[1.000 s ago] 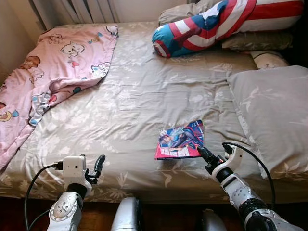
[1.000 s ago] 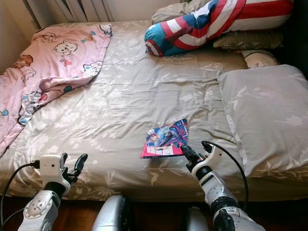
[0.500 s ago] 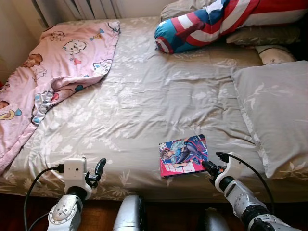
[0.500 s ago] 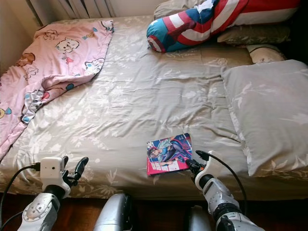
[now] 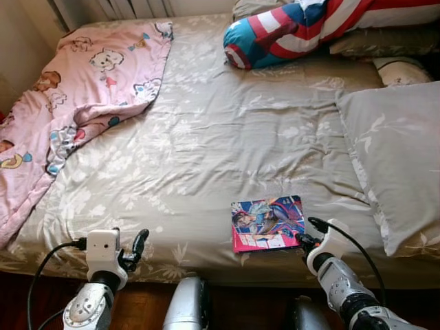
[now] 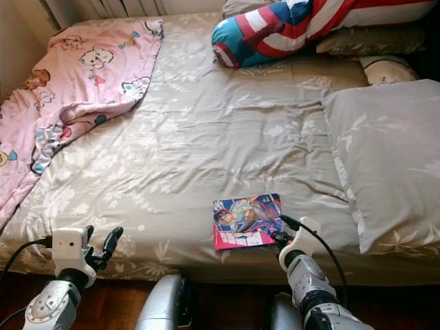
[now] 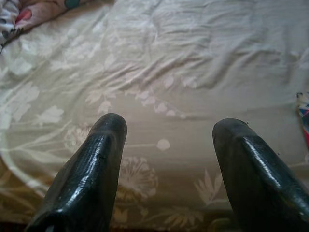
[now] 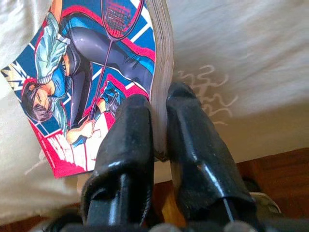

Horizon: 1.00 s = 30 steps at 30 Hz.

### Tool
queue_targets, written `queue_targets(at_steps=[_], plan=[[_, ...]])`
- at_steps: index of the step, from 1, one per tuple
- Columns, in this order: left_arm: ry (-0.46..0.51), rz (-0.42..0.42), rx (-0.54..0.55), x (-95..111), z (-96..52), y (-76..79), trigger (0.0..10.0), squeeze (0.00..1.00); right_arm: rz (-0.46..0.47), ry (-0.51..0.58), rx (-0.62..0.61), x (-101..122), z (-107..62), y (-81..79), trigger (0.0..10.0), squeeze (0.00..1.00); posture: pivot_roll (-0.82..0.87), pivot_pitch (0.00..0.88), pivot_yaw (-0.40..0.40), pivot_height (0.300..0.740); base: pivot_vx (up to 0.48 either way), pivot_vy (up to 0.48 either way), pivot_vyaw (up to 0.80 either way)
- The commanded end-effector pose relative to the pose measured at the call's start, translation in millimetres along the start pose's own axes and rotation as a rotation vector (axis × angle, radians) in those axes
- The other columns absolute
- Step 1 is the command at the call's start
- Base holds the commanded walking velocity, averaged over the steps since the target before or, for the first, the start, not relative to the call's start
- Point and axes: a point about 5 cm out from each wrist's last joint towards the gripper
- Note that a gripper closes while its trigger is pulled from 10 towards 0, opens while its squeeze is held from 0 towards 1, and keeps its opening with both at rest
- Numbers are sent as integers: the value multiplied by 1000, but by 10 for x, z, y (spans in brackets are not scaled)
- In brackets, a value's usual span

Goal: Clean up the room

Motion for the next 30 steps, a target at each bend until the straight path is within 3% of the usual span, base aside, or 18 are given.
queue_targets(at_steps=[1, 4, 9, 20, 30], plan=[[-23, 12, 8, -28, -51, -47, 10000, 0, 30, 44, -53, 50, -11, 65, 10000, 0, 178, 254, 101, 648, 0, 0, 0], [-25, 12, 15, -22, -74, -60, 10000, 0, 79, 89, -23, 153, 15, -22, 10000, 0, 182, 256, 99, 648, 0, 0, 0], [-26, 12, 20, -11, -78, -71, 10000, 0, 68, 100, -10, 223, 35, -87, 10000, 0, 183, 258, 98, 648, 0, 0, 0], [-35, 5, 19, -18, -105, -44, 10000, 0, -152, -26, -20, 151, 53, -124, 10000, 0, 189, 266, 91, 648, 0, 0, 0], [-43, 3, 21, -24, -136, -43, 10000, 0, -177, -70, 31, 141, 59, -168, 10000, 0, 194, 277, 91, 648, 0, 0, 0]])
Point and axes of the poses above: a point about 5 cm out from each wrist's last joint towards the gripper, its own z axis pointing out of the wrist towards the gripper, its own x axis along the axis of the wrist's last joint, y = z × x, and after that the axes turned 8 degrees about z, right-handed
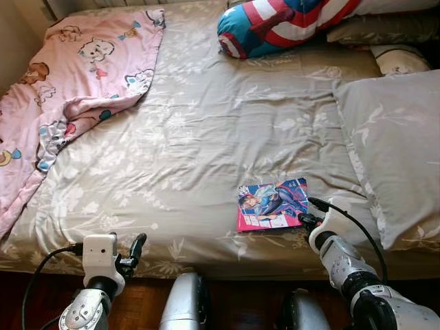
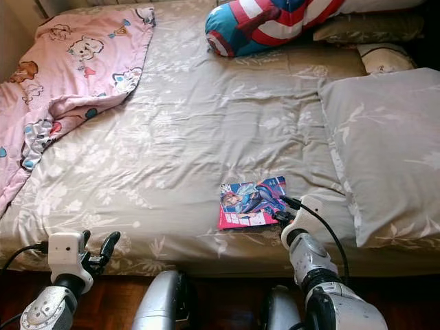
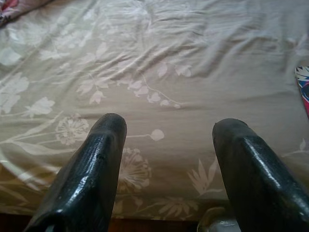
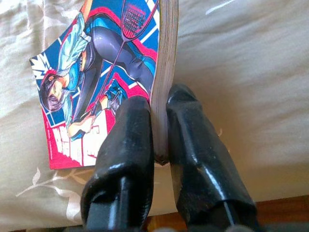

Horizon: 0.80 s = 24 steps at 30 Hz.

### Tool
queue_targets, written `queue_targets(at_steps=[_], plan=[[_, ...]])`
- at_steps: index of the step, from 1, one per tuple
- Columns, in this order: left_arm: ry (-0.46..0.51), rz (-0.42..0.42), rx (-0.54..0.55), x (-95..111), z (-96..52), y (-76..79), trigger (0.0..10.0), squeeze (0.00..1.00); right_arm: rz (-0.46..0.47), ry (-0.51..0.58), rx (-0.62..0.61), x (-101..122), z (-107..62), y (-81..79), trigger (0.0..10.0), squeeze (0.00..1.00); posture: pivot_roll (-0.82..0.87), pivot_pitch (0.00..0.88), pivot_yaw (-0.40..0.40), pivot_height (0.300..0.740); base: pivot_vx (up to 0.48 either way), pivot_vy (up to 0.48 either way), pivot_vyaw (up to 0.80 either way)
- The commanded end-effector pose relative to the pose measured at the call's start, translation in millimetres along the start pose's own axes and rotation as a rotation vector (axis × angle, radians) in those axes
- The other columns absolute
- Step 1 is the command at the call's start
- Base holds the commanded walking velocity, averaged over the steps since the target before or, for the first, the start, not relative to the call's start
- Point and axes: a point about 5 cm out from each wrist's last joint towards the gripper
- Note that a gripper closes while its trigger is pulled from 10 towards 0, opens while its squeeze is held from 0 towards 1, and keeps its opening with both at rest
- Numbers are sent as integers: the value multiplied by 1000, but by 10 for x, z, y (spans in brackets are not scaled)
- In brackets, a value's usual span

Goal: Clean up the room

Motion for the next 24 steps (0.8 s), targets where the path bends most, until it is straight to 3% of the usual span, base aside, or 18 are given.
queue_targets(at_steps=[1, 11, 12, 13, 14, 15, 18, 19, 20, 24], plan=[[-33, 1, 12, -53, -63, -37, 10000, 0, -45, -92, -29, -189, -28, 73, 10000, 0, 194, 277, 91, 648, 0, 0, 0], [-36, 3, 10, -51, -71, -46, 10000, 0, -94, -120, -81, -250, -59, 172, 10000, 0, 197, 283, 97, 648, 0, 0, 0], [-37, 4, 10, -51, -71, -50, 10000, 0, -99, -117, -85, -242, -59, 176, 10000, 392, 196, 282, 99, 648, 0, 0, 0], [-38, 4, 10, -51, -70, -51, 10000, 0, -100, -116, -86, -238, -59, 177, 10000, 392, 196, 282, 99, 648, 0, 0, 0], [-38, 5, 9, -51, -69, -52, 10000, 0, -103, -115, -88, -235, -59, 179, 10000, 690, 196, 281, 101, 648, 0, 0, 0], [-39, 5, 8, -51, -68, -50, 10000, 0, -104, -113, -91, -231, -59, 182, 10000, 804, 196, 281, 101, 648, 0, 0, 0], [-39, 5, 5, -51, -64, -43, 10000, 0, -110, -102, -110, -208, -61, 201, 10000, 780, 195, 280, 103, 648, 0, 0, 0], [-39, 5, 5, -51, -63, -44, 10000, 0, -115, -95, -118, -197, -63, 211, 10000, 329, 195, 280, 103, 648, 0, 0, 0], [-39, 5, 4, -50, -62, -45, 10000, 0, -119, -85, -134, -175, -66, 232, 10000, 0, 196, 280, 104, 648, 0, 0, 0], [-37, 7, 4, -44, -56, -48, 10000, 0, -124, -69, -162, -138, -73, 267, 10000, 0, 195, 279, 106, 648, 0, 0, 0]])
Point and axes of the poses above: a point about 5 cm out from each wrist's last joint towards the gripper, its own z axis pointing out of the wrist towards the gripper, its own x axis along the axis of the wrist's last joint, y = z × x, and after that the axes turned 8 degrees about z, right-handed
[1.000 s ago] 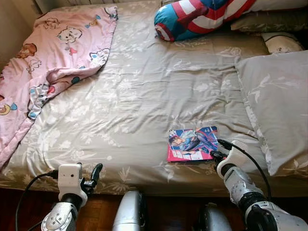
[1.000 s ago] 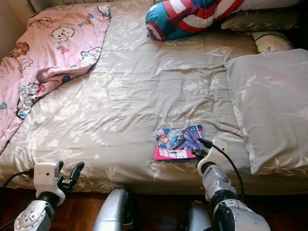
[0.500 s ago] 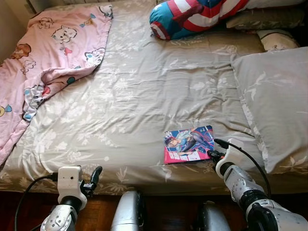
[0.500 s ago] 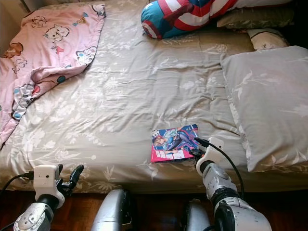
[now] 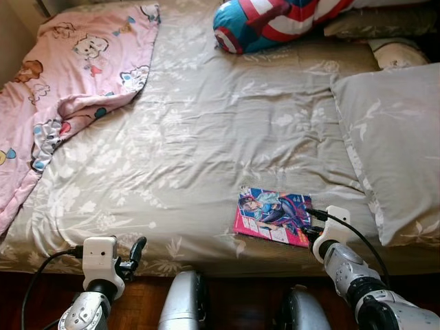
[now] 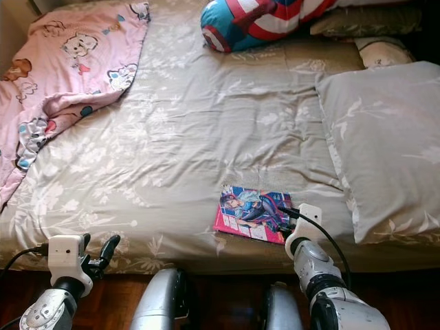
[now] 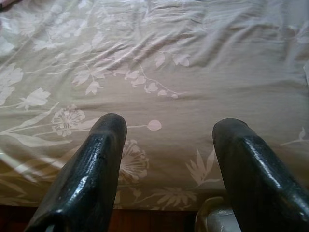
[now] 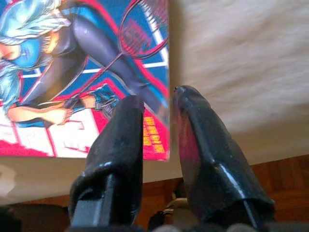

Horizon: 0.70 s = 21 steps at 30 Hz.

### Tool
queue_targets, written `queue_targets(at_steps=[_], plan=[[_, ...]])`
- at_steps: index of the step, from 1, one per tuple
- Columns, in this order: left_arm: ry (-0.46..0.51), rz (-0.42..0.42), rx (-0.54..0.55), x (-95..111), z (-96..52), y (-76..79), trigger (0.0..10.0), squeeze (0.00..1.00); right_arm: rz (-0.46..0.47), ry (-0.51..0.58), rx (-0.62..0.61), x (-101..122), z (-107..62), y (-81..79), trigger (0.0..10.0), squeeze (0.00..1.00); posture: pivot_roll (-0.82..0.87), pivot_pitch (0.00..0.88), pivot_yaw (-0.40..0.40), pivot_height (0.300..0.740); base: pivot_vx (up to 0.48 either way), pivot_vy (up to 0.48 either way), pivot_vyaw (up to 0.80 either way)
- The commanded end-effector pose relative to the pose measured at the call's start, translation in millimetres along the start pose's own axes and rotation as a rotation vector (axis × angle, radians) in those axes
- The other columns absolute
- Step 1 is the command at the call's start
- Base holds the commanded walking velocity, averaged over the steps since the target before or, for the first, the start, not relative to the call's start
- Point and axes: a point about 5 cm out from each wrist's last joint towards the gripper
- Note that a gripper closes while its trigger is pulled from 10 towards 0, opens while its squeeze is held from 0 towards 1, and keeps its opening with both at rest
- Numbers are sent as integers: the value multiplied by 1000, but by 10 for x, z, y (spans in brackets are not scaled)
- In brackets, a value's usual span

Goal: Clean up the room

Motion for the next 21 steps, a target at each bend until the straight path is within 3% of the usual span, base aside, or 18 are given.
queue_targets(at_steps=[1, 4, 8, 13, 14, 15, 19, 20, 21], plan=[[-23, 9, 9, -25, -40, -50, 10000, 0, -2, -21, -27, -79, -11, 53, 10000, 0, 195, 279, 106, 648, 0, 0, 0], [-22, 9, 7, -21, -35, -41, 10000, 0, -4, -6, -46, -48, -13, 78, 10000, 0, 191, 278, 107, 648, 0, 0, 0], [-24, 8, 6, -26, -37, -35, 10000, 0, -74, 0, -32, -105, -21, 77, 10000, 0, 186, 278, 105, 648, 0, 0, 0], [-25, 7, 3, -25, -33, -19, 10000, 0, -34, 67, 18, -188, -43, 56, 10000, 0, 181, 283, 113, 648, 0, 0, 0], [-25, 6, 2, -27, -32, -18, 10000, 0, -21, 82, 18, -207, -52, 67, 10000, 278, 178, 284, 114, 648, 0, 0, 0], [-26, 6, 0, -29, -31, -16, 10000, 0, -12, 91, 15, -228, -60, 82, 10000, 1000, 178, 284, 114, 648, 0, 0, 0], [-29, 5, -3, -44, -8, -4, 10000, 0, -58, 130, -1, -290, -90, 115, 10000, 1000, 165, 277, 106, 648, 0, 0, 0], [-28, 3, -3, -46, 2, 2, 10000, 0, -72, 150, 3, -296, -98, 107, 10000, 0, 161, 274, 104, 648, 0, 0, 0], [-28, 0, -3, -49, 10, 7, 10000, 0, -81, 165, 6, -299, -104, 100, 10000, 0, 158, 272, 102, 648, 0, 0, 0]])
Point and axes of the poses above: a point about 5 cm out from each wrist's last joint towards the gripper, its own z axis pointing out of the wrist towards the gripper, its own x axis along the axis of the wrist's last joint, y = z × x, and after that the axes turned 8 degrees about z, right-handed
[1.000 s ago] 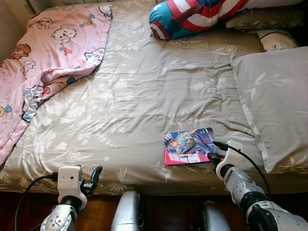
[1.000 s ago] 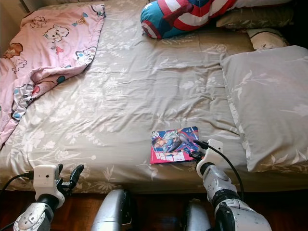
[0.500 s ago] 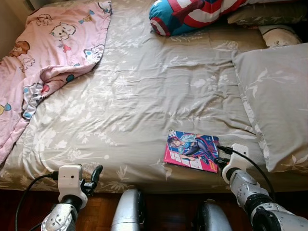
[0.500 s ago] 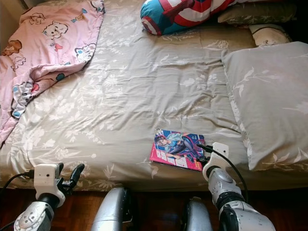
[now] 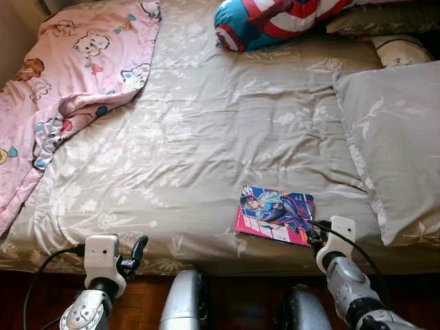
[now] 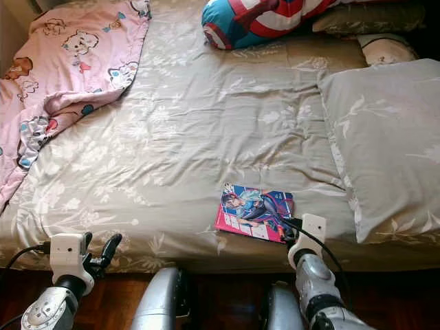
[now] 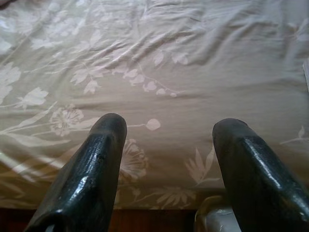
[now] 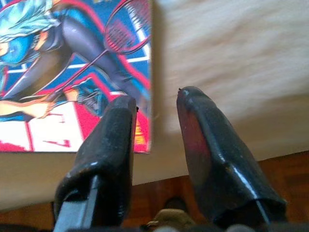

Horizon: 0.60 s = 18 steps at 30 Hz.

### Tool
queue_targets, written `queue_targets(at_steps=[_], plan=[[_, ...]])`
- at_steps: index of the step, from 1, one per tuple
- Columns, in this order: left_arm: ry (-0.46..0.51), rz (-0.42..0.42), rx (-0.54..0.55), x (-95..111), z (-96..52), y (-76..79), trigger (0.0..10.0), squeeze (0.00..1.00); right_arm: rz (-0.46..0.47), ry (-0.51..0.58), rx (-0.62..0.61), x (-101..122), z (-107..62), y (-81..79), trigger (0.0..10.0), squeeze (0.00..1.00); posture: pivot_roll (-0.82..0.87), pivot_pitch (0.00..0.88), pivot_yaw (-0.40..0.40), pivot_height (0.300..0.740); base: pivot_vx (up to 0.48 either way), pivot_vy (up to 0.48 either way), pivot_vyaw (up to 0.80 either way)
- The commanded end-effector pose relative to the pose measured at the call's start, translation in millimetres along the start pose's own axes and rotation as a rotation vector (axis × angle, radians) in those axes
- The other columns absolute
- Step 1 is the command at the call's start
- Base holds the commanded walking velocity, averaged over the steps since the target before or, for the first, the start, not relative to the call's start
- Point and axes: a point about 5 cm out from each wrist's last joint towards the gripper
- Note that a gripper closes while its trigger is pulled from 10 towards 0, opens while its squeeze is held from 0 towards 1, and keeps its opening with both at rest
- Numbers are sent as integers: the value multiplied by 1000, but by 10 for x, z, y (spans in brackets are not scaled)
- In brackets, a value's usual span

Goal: Clean up the room

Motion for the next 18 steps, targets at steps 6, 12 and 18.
queue_targets(at_steps=[6, 12, 18], plan=[[-39, -14, 6, -133, 23, 42, 10000, 0, 12, 90, 35, -87, -72, -67, 10000, 0, 127, 246, 83, 648, 0, 0, 0], [-66, -47, 16, -245, 116, 99, 10000, 0, 71, 67, 52, -277, -150, -80, 10000, 0, 84, 202, 53, 648, 0, 0, 0], [-98, -71, 15, -378, 206, 173, 10000, 0, 82, 21, 40, -477, -244, -17, 10000, 0, 52, 152, 32, 648, 0, 0, 0]])
Point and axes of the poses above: a point about 5 cm out from each wrist's last joint towards the gripper, its own z axis pointing out of the wrist towards the gripper, its own x axis along the axis of the wrist's last joint, y = z × x, and after that the axes turned 8 degrees about z, right-handed
